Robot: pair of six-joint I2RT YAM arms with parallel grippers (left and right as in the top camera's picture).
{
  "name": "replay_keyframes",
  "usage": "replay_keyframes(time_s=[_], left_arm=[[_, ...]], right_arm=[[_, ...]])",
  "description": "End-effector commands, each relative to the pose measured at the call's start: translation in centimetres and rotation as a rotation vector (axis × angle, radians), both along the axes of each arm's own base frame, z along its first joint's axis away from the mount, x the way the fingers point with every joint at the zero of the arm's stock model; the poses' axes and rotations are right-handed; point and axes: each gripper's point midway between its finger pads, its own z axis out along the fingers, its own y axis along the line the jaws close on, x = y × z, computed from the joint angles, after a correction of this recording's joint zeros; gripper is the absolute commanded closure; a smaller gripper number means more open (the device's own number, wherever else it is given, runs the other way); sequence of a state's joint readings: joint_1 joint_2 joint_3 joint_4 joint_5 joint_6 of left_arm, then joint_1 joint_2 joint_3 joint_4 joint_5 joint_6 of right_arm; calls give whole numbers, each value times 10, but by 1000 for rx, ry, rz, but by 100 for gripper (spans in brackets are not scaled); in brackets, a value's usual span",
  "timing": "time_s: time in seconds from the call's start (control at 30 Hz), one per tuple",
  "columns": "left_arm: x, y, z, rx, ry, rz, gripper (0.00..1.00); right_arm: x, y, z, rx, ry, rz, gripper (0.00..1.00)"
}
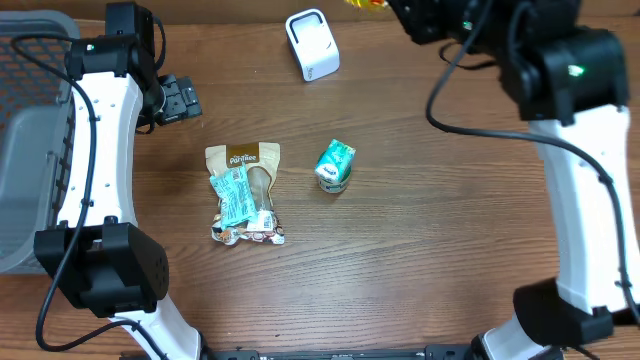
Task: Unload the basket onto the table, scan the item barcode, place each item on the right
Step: 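Hold the bottle's label in front of the white scanner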
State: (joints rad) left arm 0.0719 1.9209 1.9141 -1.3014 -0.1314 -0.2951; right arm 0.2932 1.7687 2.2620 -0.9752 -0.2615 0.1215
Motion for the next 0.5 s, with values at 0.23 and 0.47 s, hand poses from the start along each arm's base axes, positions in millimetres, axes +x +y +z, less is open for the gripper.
replay_keyframes(time_s=[0.23,0.47], left_arm=[[3,-3,8,3,-22,-17,0],[3,-3,8,3,-22,-18,1]], right_arm=[[70,65,-75,-600,-243,25,94],[131,93,-131,-996,-414,-27,96]])
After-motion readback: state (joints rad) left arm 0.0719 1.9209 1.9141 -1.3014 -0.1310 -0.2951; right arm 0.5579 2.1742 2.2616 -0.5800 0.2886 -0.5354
